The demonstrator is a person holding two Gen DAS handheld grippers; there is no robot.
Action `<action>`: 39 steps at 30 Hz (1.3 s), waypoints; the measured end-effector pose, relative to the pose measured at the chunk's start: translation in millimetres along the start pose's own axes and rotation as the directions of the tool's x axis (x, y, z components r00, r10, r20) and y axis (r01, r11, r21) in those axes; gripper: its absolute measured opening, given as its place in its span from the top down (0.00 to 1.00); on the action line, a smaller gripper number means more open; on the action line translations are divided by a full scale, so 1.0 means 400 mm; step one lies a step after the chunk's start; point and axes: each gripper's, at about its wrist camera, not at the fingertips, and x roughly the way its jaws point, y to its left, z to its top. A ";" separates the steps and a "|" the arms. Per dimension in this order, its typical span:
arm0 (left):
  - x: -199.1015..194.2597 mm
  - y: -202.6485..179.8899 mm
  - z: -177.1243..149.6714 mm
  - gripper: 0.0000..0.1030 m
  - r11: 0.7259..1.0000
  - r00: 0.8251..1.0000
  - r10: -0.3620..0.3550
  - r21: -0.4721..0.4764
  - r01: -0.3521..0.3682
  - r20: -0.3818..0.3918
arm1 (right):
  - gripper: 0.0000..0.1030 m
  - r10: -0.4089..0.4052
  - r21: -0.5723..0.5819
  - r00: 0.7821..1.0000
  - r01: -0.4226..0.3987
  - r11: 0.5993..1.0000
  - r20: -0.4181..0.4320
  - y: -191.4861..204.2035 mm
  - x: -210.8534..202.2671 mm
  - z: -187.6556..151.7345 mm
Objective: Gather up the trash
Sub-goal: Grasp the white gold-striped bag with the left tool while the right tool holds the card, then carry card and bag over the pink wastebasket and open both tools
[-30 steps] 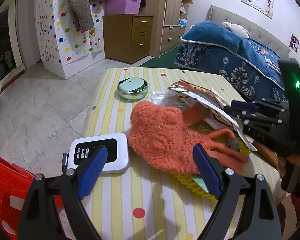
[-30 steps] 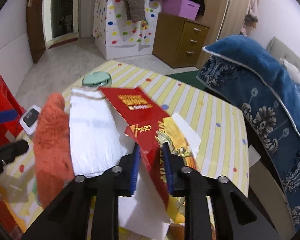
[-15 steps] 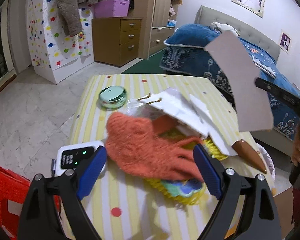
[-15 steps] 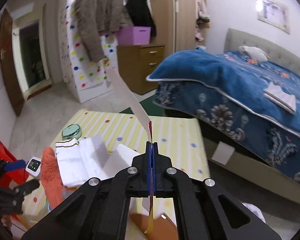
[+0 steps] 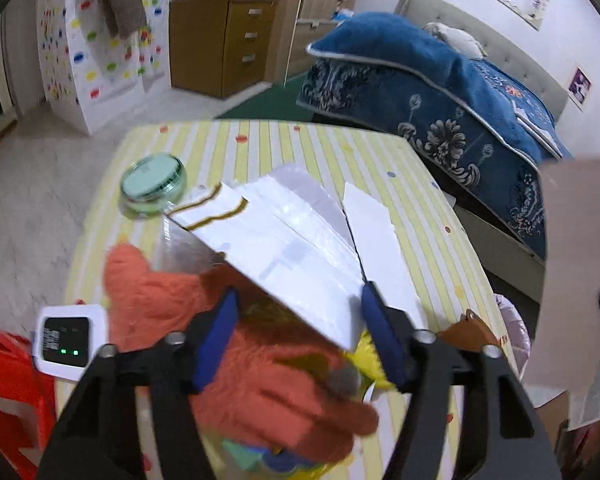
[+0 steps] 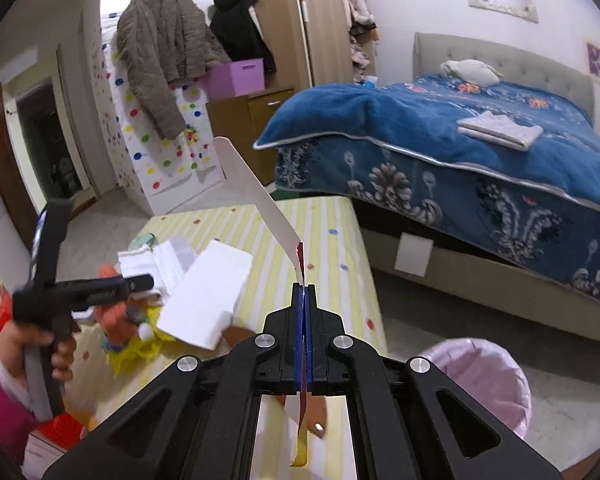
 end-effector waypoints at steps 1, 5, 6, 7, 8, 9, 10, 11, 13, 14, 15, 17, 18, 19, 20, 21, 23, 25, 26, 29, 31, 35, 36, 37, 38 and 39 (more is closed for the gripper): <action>0.009 -0.003 0.000 0.67 1.000 1.000 -0.001 -0.007 0.001 -0.012 | 1.00 0.003 0.007 1.000 -0.003 1.000 -0.004 -0.006 -0.004 -0.008; -0.018 -0.022 0.003 0.99 1.000 1.000 -0.003 0.020 0.003 0.022 | 1.00 0.018 0.033 1.000 -0.018 0.999 0.001 -0.021 -0.024 -0.028; -0.043 -0.033 0.004 1.00 0.999 0.998 0.004 0.049 -0.007 0.057 | 1.00 0.021 0.036 1.000 -0.022 0.999 0.008 -0.021 -0.029 -0.030; -0.071 -0.042 0.005 1.00 0.997 0.996 0.005 0.075 -0.012 0.089 | 1.00 0.029 0.043 0.999 -0.030 0.999 0.023 -0.022 -0.037 -0.030; -0.095 -0.050 0.007 1.00 0.996 0.993 0.002 0.094 -0.013 0.116 | 1.00 0.034 0.048 0.999 -0.036 0.998 0.031 -0.025 -0.045 -0.032; -0.129 -0.059 0.009 1.00 0.993 0.989 -0.002 0.114 -0.016 0.151 | 1.00 0.039 0.054 0.998 -0.041 0.998 0.040 -0.025 -0.051 -0.031; -0.161 -0.067 0.012 1.00 0.991 0.983 -0.006 0.133 -0.018 0.182 | 1.00 0.043 0.058 0.998 -0.046 0.997 0.054 -0.023 -0.062 -0.029; -0.189 -0.075 0.015 1.00 0.988 0.978 -0.013 0.151 -0.019 0.206 | 1.00 0.045 0.060 0.997 -0.048 0.997 0.062 -0.024 -0.071 -0.027; -0.253 -0.099 0.019 1.00 0.980 0.968 -0.046 0.200 -0.005 0.247 | 1.00 0.051 0.067 0.996 -0.056 0.996 0.079 -0.024 -0.091 -0.023; -0.274 -0.113 0.019 1.00 0.975 0.965 -0.060 0.223 0.002 0.254 | 1.00 0.052 0.072 0.995 -0.058 0.996 0.087 -0.026 -0.103 -0.022; -0.296 -0.133 0.015 1.00 0.967 0.963 -0.076 0.255 0.008 0.259 | 1.00 0.049 0.075 0.994 -0.056 0.996 0.093 -0.028 -0.113 -0.024; -0.324 -0.172 -0.006 1.00 0.950 0.961 -0.100 0.313 0.015 0.259 | 1.00 0.039 0.086 0.994 -0.049 0.995 0.105 -0.039 -0.137 -0.029; -0.336 -0.197 -0.021 1.00 0.938 0.960 -0.118 0.346 0.024 0.253 | 1.00 0.033 0.092 0.994 -0.043 0.995 0.108 -0.046 -0.147 -0.033; -0.344 -0.220 -0.038 1.00 0.926 0.960 -0.136 0.375 0.036 0.244 | 1.00 0.024 0.099 0.994 -0.035 0.994 0.111 -0.056 -0.159 -0.038; -0.349 -0.243 -0.052 1.00 0.916 0.960 -0.152 0.399 0.047 0.235 | 1.00 0.010 0.105 0.994 -0.022 0.994 0.112 -0.068 -0.172 -0.045; -0.353 -0.272 -0.068 1.00 0.901 0.959 -0.173 0.428 0.062 0.225 | 1.00 -0.003 0.110 0.994 -0.009 0.994 0.113 -0.080 -0.183 -0.051; -0.355 -0.337 -0.101 1.00 0.869 0.957 -0.215 0.486 0.095 0.197 | 1.00 -0.041 0.127 0.993 0.027 0.991 0.111 -0.111 -0.208 -0.071; -0.349 -0.388 -0.127 1.00 0.840 0.954 -0.243 0.529 0.116 0.176 | 1.00 -0.080 0.152 0.991 0.063 0.986 0.104 -0.148 -0.229 -0.092; -0.343 -0.414 -0.139 1.00 0.827 0.953 -0.255 0.549 0.126 0.165 | 1.00 -0.102 0.170 0.990 0.084 0.982 0.099 -0.172 -0.241 -0.105; -0.308 -0.499 -0.180 1.00 0.784 0.948 -0.299 0.595 0.179 0.109 | 1.00 -0.163 0.221 0.984 0.143 0.965 0.074 -0.239 -0.267 -0.149; -0.276 -0.556 -0.205 1.00 0.756 0.945 -0.320 0.619 0.211 0.069 | 1.00 -0.200 0.251 0.978 0.181 0.951 0.052 -0.280 -0.277 -0.181; -0.216 -0.653 -0.254 1.00 0.705 0.937 -0.350 0.659 0.262 0.001 | 1.00 -0.257 0.306 0.966 0.245 0.920 -0.001 -0.353 -0.288 -0.243; -0.199 -0.680 -0.269 1.00 0.691 0.935 -0.353 0.669 0.274 -0.018 | 1.00 -0.265 0.317 0.964 0.255 0.914 -0.012 -0.368 -0.287 -0.255; -0.183 -0.704 -0.284 1.00 0.679 0.934 -0.354 0.676 0.285 -0.038 | 1.00 -0.272 0.328 0.962 0.264 0.907 -0.024 -0.380 -0.284 -0.265; -0.168 -0.720 -0.292 1.00 0.671 0.934 -0.353 0.681 0.294 -0.055 | 1.00 -0.278 0.342 0.960 0.275 0.899 -0.039 -0.398 -0.279 -0.276; -0.148 -0.741 -0.300 1.00 0.659 0.934 -0.350 0.689 0.301 -0.073 | 1.00 -0.282 0.352 0.958 0.280 0.893 -0.048 -0.412 -0.273 -0.282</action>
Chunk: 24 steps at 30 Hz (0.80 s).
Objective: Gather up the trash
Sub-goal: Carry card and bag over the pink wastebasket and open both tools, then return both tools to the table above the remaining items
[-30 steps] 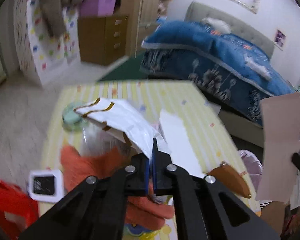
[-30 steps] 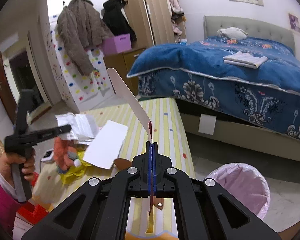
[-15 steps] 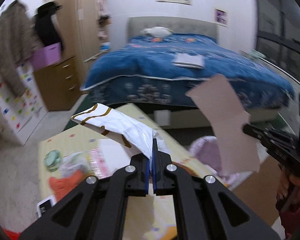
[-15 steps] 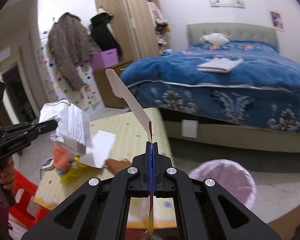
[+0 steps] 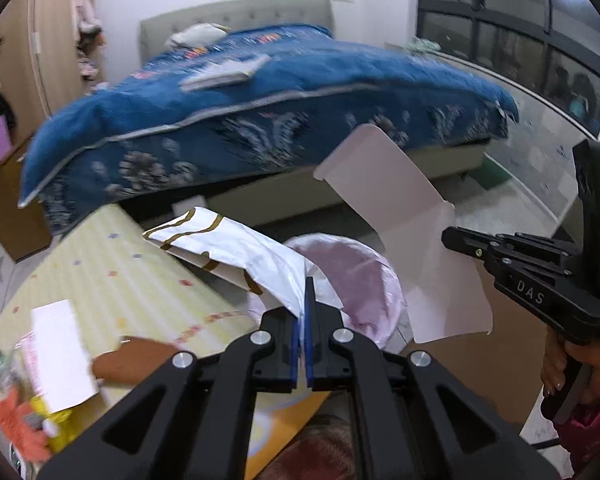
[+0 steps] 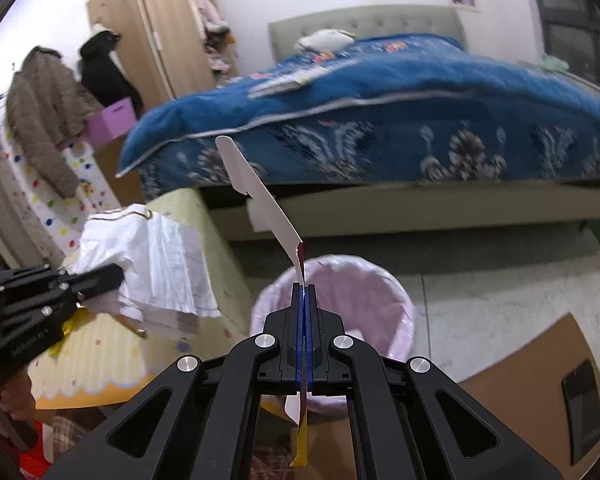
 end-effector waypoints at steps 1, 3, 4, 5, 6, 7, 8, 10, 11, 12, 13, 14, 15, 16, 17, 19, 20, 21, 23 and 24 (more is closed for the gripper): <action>0.023 -0.012 0.002 1.00 1.000 1.000 -0.005 0.010 0.005 -0.014 | 1.00 -0.005 0.012 1.000 0.005 1.000 -0.006 -0.013 0.010 -0.001; 0.065 -0.028 0.009 1.00 1.000 0.999 -0.017 0.023 0.018 -0.044 | 1.00 -0.013 0.023 1.000 0.013 1.000 -0.018 -0.027 0.031 0.003; 0.086 -0.032 0.016 1.00 0.999 0.998 -0.019 0.027 0.020 -0.058 | 1.00 -0.017 0.028 1.000 0.017 0.999 -0.026 -0.034 0.047 0.007; 0.103 -0.033 0.022 1.00 0.999 0.998 -0.020 0.032 0.022 -0.067 | 1.00 -0.018 0.032 0.999 0.019 0.999 -0.032 -0.039 0.063 0.012; 0.129 -0.037 0.030 1.00 0.999 0.997 -0.021 0.043 0.024 -0.080 | 1.00 -0.020 0.035 0.999 0.022 0.999 -0.037 -0.045 0.078 0.017; 0.141 -0.038 0.038 1.00 0.999 0.996 -0.020 0.048 0.024 -0.088 | 1.00 -0.023 0.039 0.999 0.024 0.999 -0.044 -0.050 0.096 0.022; 0.157 -0.038 0.044 1.00 0.998 0.995 -0.018 0.052 0.023 -0.096 | 1.00 -0.021 0.046 0.998 0.023 0.999 -0.051 -0.056 0.116 0.028; 0.200 -0.040 0.060 1.00 0.998 0.993 -0.014 0.055 0.021 -0.117 | 1.00 -0.018 0.060 0.998 0.022 0.998 -0.064 -0.068 0.152 0.040; 0.214 -0.040 0.066 1.00 0.998 0.992 -0.013 0.056 0.020 -0.122 | 1.00 -0.018 0.064 0.997 0.022 0.998 -0.069 -0.072 0.166 0.044; 0.234 -0.039 0.073 0.98 0.998 0.990 -0.015 0.060 0.024 -0.138 | 0.97 -0.015 0.066 0.997 0.020 0.998 -0.076 -0.076 0.182 0.049; 0.254 -0.039 0.079 0.89 0.998 0.988 -0.017 0.063 0.027 -0.155 | 0.95 -0.007 0.069 0.996 0.013 0.998 -0.090 -0.081 0.204 0.055; 0.268 -0.038 0.079 0.80 0.997 0.985 -0.019 0.064 0.030 -0.171 | 0.95 -0.007 0.075 0.995 0.015 0.997 -0.104 -0.087 0.223 0.059; 0.284 -0.036 0.079 0.55 0.997 0.981 -0.021 0.065 0.034 -0.192 | 0.90 -0.006 0.081 0.992 0.016 0.997 -0.124 -0.091 0.240 0.061; 0.292 -0.032 0.078 0.39 0.998 0.980 -0.018 0.059 0.030 -0.200 | 0.82 0.012 0.096 0.989 0.002 0.995 -0.149 -0.098 0.257 0.063; 0.293 -0.027 0.076 0.37 0.998 0.979 -0.018 0.051 0.029 -0.201 | 0.79 0.019 0.108 0.988 -0.003 0.994 -0.152 -0.101 0.257 0.064; 0.285 -0.018 0.067 0.36 0.999 0.979 -0.025 0.038 0.033 -0.202 | 0.75 0.019 0.119 0.991 -0.003 0.993 -0.135 -0.103 0.239 0.063; 0.279 -0.014 0.063 0.36 0.999 0.980 -0.018 0.037 0.026 -0.200 | 0.74 0.018 0.122 0.991 -0.002 0.992 -0.129 -0.104 0.228 0.062; 0.265 -0.008 0.056 0.36 0.999 0.981 -0.005 0.036 0.012 -0.193 | 0.74 0.019 0.127 0.992 -0.003 0.992 -0.126 -0.105 0.217 0.061; 0.228 0.009 0.041 0.35 1.000 0.985 0.008 0.018 -0.005 -0.173 | 0.74 0.021 0.133 0.993 -0.005 0.991 -0.118 -0.105 0.187 0.056; 0.199 0.021 0.031 0.33 1.000 0.988 0.012 -0.002 -0.012 -0.153 | 0.74 0.019 0.126 0.993 -0.005 0.992 -0.113 -0.101 0.173 0.052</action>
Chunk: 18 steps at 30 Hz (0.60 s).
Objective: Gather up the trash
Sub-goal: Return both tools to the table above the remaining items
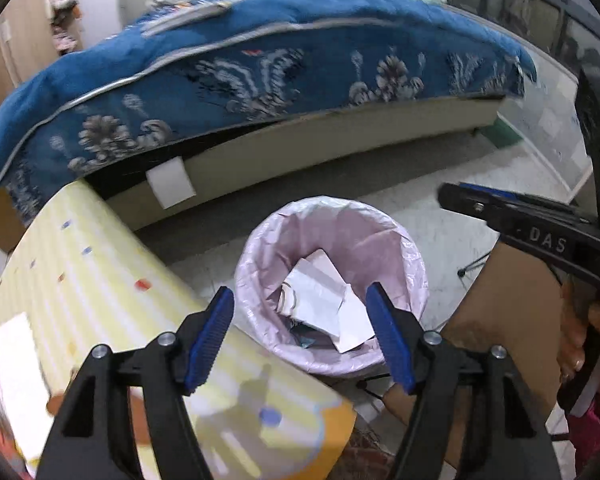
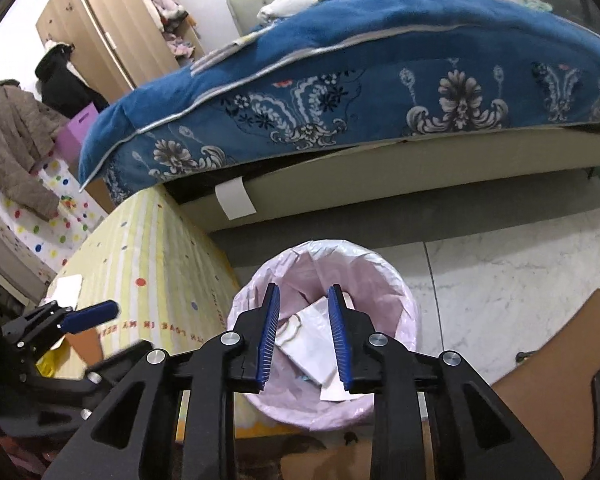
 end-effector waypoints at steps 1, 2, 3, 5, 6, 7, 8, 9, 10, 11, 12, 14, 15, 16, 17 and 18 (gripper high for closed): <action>-0.026 0.012 -0.016 0.31 1.000 1.000 0.005 -0.022 -0.005 0.021 | 0.74 -0.004 -0.014 1.000 0.004 1.000 0.005 0.007 -0.016 -0.009; -0.047 0.021 -0.031 0.30 0.999 0.999 0.009 -0.042 -0.007 0.039 | 0.74 -0.008 -0.032 1.000 0.008 0.999 0.007 0.017 -0.029 -0.017; -0.074 0.033 -0.053 0.29 0.998 0.998 0.012 -0.064 -0.009 0.058 | 0.74 -0.009 -0.045 1.000 0.009 0.999 0.007 0.026 -0.039 -0.023; -0.114 0.053 -0.089 0.28 0.995 0.997 0.021 -0.099 -0.013 0.074 | 0.74 0.001 -0.073 1.000 -0.001 0.997 0.007 0.054 -0.060 -0.041; -0.137 0.065 -0.113 0.28 0.993 0.996 0.031 -0.118 -0.021 0.080 | 0.74 0.006 -0.088 1.000 -0.006 0.996 0.006 0.069 -0.067 -0.050; -0.157 0.077 -0.134 0.28 0.990 0.996 0.041 -0.137 -0.029 0.084 | 0.72 0.011 -0.109 1.000 -0.010 0.994 0.006 0.090 -0.074 -0.059; -0.174 0.091 -0.153 0.27 0.987 0.995 0.050 -0.155 -0.036 0.088 | 0.70 0.019 -0.132 1.000 -0.019 0.991 0.005 0.115 -0.080 -0.068; -0.196 0.108 -0.175 0.25 0.982 0.993 0.065 -0.181 -0.047 0.094 | 0.68 0.027 -0.144 1.000 -0.027 0.989 0.003 0.128 -0.082 -0.074; -0.216 0.126 -0.194 0.24 0.977 0.992 0.080 -0.205 -0.058 0.101 | 0.68 0.041 -0.162 0.999 -0.041 0.986 -0.004 0.153 -0.083 -0.082; -0.234 0.142 -0.212 0.24 0.972 0.990 0.093 -0.225 -0.067 0.107 | 0.68 0.053 -0.182 0.999 -0.055 0.982 -0.013 0.178 -0.082 -0.089; -0.254 0.161 -0.233 0.23 0.965 0.987 0.114 -0.249 -0.083 0.113 | 0.68 0.061 -0.200 0.998 -0.064 0.978 -0.022 0.201 -0.081 -0.097; -0.288 0.197 -0.267 0.23 0.952 0.981 0.149 -0.287 -0.109 0.122 | 0.68 0.081 -0.247 0.996 -0.089 0.965 -0.041 0.258 -0.080 -0.114; -0.306 0.218 -0.288 0.23 0.942 0.978 0.168 -0.311 -0.122 0.127 | 0.67 0.089 -0.268 0.995 -0.099 0.958 -0.049 0.282 -0.080 -0.122; -0.321 0.241 -0.307 0.23 0.933 0.974 0.185 -0.335 -0.132 0.130 | 0.67 0.098 -0.291 0.994 -0.110 0.950 -0.058 0.312 -0.078 -0.131; -0.335 0.259 -0.323 0.22 0.924 0.971 0.200 -0.355 -0.142 0.131 | 0.66 0.108 -0.313 0.992 -0.124 0.942 -0.067 0.341 -0.077 -0.138; -0.351 0.281 -0.343 0.22 0.912 0.967 0.220 -0.379 -0.156 0.131 | 0.64 0.117 -0.330 0.990 -0.135 0.934 -0.075 0.365 -0.075 -0.145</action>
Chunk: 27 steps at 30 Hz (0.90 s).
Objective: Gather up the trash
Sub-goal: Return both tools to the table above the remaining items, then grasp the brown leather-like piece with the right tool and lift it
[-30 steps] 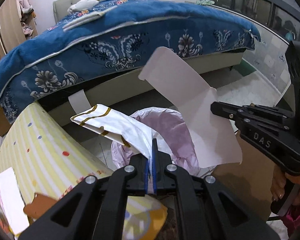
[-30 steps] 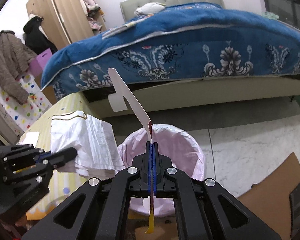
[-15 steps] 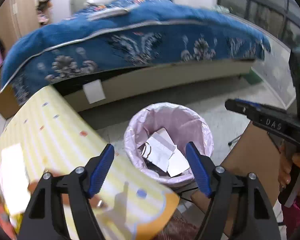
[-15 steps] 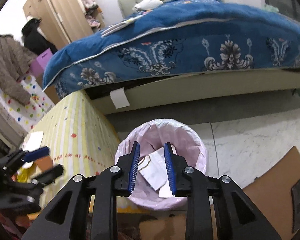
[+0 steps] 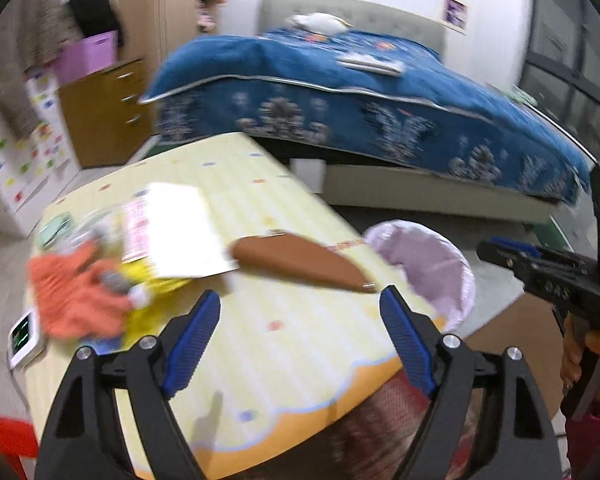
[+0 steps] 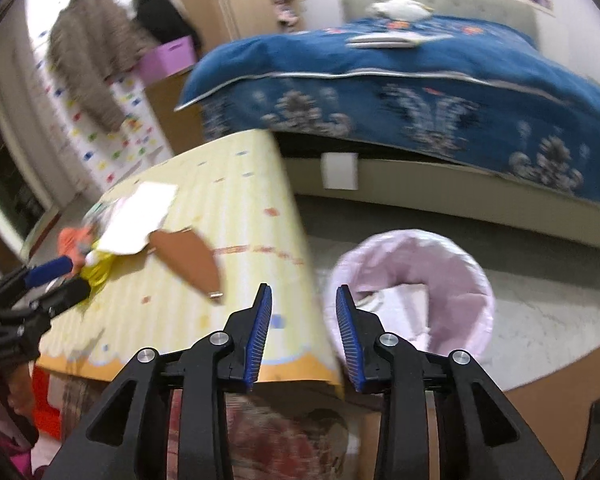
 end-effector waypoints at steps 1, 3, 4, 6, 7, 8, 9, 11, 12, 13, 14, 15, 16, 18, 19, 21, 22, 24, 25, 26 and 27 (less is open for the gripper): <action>-0.010 0.027 -0.007 0.22 1.000 1.000 0.017 -0.017 -0.017 0.007 | 0.62 0.011 -0.028 1.000 -0.011 1.000 -0.008 0.033 0.009 0.003; -0.028 0.072 -0.020 0.21 0.998 0.998 0.052 -0.042 -0.051 0.020 | 0.60 0.024 -0.071 0.999 -0.025 0.997 -0.024 0.082 0.026 0.007; -0.035 0.095 -0.025 0.21 0.996 0.997 0.068 -0.057 -0.066 0.025 | 0.58 0.031 -0.093 0.999 -0.034 0.995 -0.032 0.105 0.036 0.008; -0.044 0.138 -0.035 0.20 0.992 0.996 0.088 -0.091 -0.085 0.029 | 0.52 0.044 -0.125 0.998 -0.050 0.991 -0.047 0.139 0.053 0.009; -0.047 0.159 -0.039 0.19 0.990 0.995 0.098 -0.108 -0.094 0.029 | 0.50 0.052 -0.146 0.997 -0.060 0.987 -0.057 0.160 0.066 0.010; -0.050 0.175 -0.043 0.19 0.987 0.994 0.105 -0.122 -0.101 0.030 | 0.47 0.060 -0.169 0.996 -0.070 0.983 -0.065 0.179 0.081 0.014; -0.050 0.197 -0.045 0.19 0.984 0.993 0.115 -0.140 -0.110 0.029 | 0.43 0.064 -0.189 0.995 -0.077 0.979 -0.073 0.193 0.096 0.018; -0.049 0.220 -0.046 0.18 0.980 0.992 0.127 -0.160 -0.121 0.027 | 0.40 0.067 -0.231 0.993 -0.087 0.969 -0.092 0.224 0.135 0.029; -0.048 0.231 -0.046 0.18 0.977 0.991 0.132 -0.171 -0.126 0.026 | 0.40 0.073 -0.251 0.992 -0.097 0.963 -0.104 0.238 0.159 0.037; -0.045 0.236 -0.046 0.18 0.975 0.990 0.138 -0.180 -0.132 0.025 | 0.40 0.073 -0.268 0.991 -0.102 0.958 -0.115 0.250 0.180 0.044; -0.046 0.244 -0.046 0.18 0.973 0.989 0.144 -0.186 -0.137 0.025 | 0.40 0.073 -0.281 0.989 -0.105 0.954 -0.125 0.259 0.198 0.050; -0.045 0.251 -0.045 0.18 0.971 0.989 0.149 -0.191 -0.142 0.025 | 0.40 0.075 -0.293 0.988 -0.112 0.949 -0.136 0.267 0.217 0.054; -0.044 0.256 -0.044 0.18 0.970 0.988 0.155 -0.194 -0.147 0.022 | 0.40 0.073 -0.309 0.986 -0.117 0.944 -0.149 0.276 0.241 0.058; -0.039 0.264 -0.041 0.18 0.968 0.987 0.163 -0.197 -0.156 0.018 | 0.40 0.061 -0.332 0.983 -0.117 0.936 -0.176 0.288 0.282 0.063; -0.038 0.270 -0.042 0.18 0.967 0.986 0.166 -0.198 -0.159 0.015 | 0.40 0.056 -0.340 0.980 -0.119 0.933 -0.190 0.290 0.301 0.064; -0.036 0.276 -0.039 0.18 0.966 0.985 0.173 -0.198 -0.167 0.014 | 0.40 0.042 -0.353 0.978 -0.115 0.929 -0.206 0.292 0.326 0.064; -0.034 0.277 -0.039 0.18 0.966 0.985 0.175 -0.195 -0.169 0.013 | 0.40 0.036 -0.368 0.980 -0.108 0.924 -0.196 0.293 0.330 0.064; -0.027 0.276 -0.034 0.18 0.967 0.984 0.177 -0.188 -0.172 0.009 | 0.45 0.023 -0.389 0.980 -0.099 0.916 -0.196 0.298 0.331 0.060; -0.022 0.274 -0.032 0.18 0.968 0.984 0.175 -0.186 -0.171 0.008 | 0.52 0.024 -0.401 0.982 -0.100 0.911 -0.190 0.301 0.325 0.056; -0.019 0.271 -0.031 0.18 0.968 0.985 0.174 -0.184 -0.170 0.006 | 0.54 0.023 -0.411 0.982 -0.099 0.906 -0.187 0.304 0.320 0.051; -0.012 0.267 -0.027 0.18 0.969 0.985 0.171 -0.181 -0.168 0.003 | 0.60 0.016 -0.419 0.983 -0.092 0.904 -0.182 0.305 0.314 0.047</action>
